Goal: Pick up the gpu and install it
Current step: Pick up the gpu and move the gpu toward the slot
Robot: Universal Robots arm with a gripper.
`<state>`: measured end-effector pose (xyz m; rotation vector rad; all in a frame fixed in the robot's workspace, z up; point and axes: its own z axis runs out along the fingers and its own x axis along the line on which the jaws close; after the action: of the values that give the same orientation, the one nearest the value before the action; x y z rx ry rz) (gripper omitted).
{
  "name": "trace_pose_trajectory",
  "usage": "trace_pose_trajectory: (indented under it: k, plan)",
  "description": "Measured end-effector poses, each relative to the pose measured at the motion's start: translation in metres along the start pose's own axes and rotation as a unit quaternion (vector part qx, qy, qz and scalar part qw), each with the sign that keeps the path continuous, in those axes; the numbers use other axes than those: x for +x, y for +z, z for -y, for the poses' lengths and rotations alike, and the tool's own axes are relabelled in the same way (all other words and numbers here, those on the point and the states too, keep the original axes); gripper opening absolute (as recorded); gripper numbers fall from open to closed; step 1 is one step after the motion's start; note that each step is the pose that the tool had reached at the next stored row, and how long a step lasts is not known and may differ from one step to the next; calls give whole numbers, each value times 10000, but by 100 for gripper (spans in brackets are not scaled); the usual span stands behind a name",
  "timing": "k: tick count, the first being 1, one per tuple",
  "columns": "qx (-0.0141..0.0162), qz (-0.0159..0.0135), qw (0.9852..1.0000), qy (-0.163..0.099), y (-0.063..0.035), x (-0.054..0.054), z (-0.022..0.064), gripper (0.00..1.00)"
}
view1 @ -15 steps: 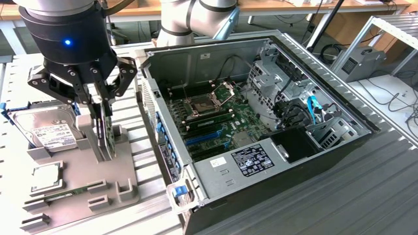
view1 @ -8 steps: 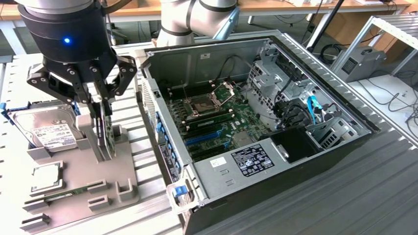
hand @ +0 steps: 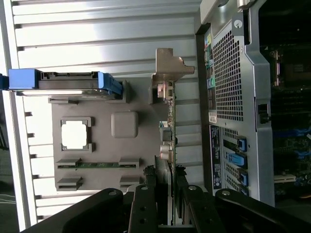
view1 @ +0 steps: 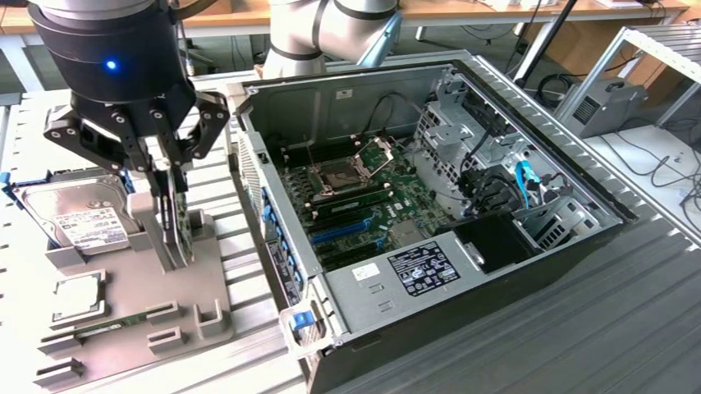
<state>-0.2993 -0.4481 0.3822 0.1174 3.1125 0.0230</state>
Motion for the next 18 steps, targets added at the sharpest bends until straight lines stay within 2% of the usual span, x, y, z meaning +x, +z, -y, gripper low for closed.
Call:
trace_pose_trajectory:
  k: [18]
  plan:
    - [0,0,10000,0,-42,-1,-1,26]
